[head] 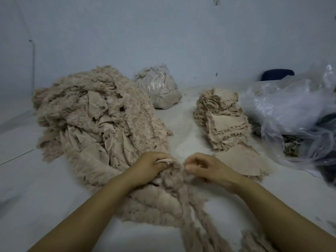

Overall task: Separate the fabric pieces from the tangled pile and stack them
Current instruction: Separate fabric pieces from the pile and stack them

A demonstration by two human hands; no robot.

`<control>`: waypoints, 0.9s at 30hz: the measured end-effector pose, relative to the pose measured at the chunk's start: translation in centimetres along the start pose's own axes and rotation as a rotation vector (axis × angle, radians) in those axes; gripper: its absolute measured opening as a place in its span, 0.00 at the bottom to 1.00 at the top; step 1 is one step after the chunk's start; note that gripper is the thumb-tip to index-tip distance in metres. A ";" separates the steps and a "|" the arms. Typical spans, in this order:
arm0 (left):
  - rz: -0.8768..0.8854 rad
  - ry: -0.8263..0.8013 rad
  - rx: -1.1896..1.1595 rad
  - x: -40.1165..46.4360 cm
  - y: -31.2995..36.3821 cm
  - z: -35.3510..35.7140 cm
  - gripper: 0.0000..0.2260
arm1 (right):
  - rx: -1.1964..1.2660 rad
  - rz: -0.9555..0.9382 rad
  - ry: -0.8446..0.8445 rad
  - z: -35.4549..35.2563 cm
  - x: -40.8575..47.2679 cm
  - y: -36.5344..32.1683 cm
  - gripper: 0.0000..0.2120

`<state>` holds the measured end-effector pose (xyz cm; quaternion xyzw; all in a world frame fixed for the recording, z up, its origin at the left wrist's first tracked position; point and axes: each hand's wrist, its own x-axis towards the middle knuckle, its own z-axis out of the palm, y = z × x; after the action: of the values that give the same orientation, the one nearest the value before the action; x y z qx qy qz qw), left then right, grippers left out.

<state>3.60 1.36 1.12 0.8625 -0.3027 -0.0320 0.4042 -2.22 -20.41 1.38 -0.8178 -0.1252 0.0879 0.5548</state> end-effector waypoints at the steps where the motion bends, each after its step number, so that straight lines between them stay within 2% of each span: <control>1: 0.032 0.022 0.002 0.4 0.5 0.5 0.05 | 0.033 -0.013 0.065 0.5 0.7 -0.1 0.19; 2: 0.065 0.054 -0.001 0.8 0.9 0.9 0.04 | 0.060 -0.031 0.097 1.0 1.3 0.0 0.18; 4: 0.067 0.123 -0.056 1.2 1.1 1.4 0.04 | 0.139 -0.058 0.177 2.0 2.3 0.7 0.06; 7: -0.016 0.122 -0.041 1.5 -0.1 0.7 0.09 | 0.379 0.040 0.309 1.9 2.7 2.0 0.11; 9: -0.039 0.120 -0.047 1.7 -1.0 0.4 0.12 | 0.475 0.068 0.264 1.7 2.4 2.2 0.12; 11: -0.019 0.134 -0.100 2.1 -1.0 0.9 0.15 | 0.460 0.059 0.219 1.8 2.5 2.2 0.10; 13: 0.040 0.087 -0.108 2.6 -0.2 1.8 0.15 | 0.339 0.004 0.238 2.1 2.8 1.9 0.09; 15: 0.045 0.112 -0.139 3.0 0.2 2.6 0.18 | 0.254 -0.081 0.290 2.4 3.1 1.7 0.06; 18: -0.039 0.245 -0.136 3.4 -0.6 2.8 0.18 | 0.183 -0.127 0.403 2.6 3.4 1.9 0.13; 21: -0.069 0.163 -0.108 3.1 -1.1 2.8 0.21 | 0.246 -0.141 0.530 2.4 3.5 2.3 0.15; 23: -0.038 0.087 -0.043 2.5 -0.9 3.3 0.20 | 0.316 -0.143 0.592 2.0 3.3 2.4 0.14; 25: 0.093 0.167 0.156 2.0 -1.2 4.2 0.16 | 0.342 -0.153 0.605 1.9 2.9 2.3 0.15; 27: 0.189 0.288 0.184 1.9 -1.1 4.7 0.07 | 0.455 -0.150 0.535 2.1 2.7 2.3 0.15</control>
<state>4.29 -2.33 -2.46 0.8593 -0.3230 0.1575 0.3640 -0.03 -18.56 -1.53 -0.6560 -0.0125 -0.1446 0.7407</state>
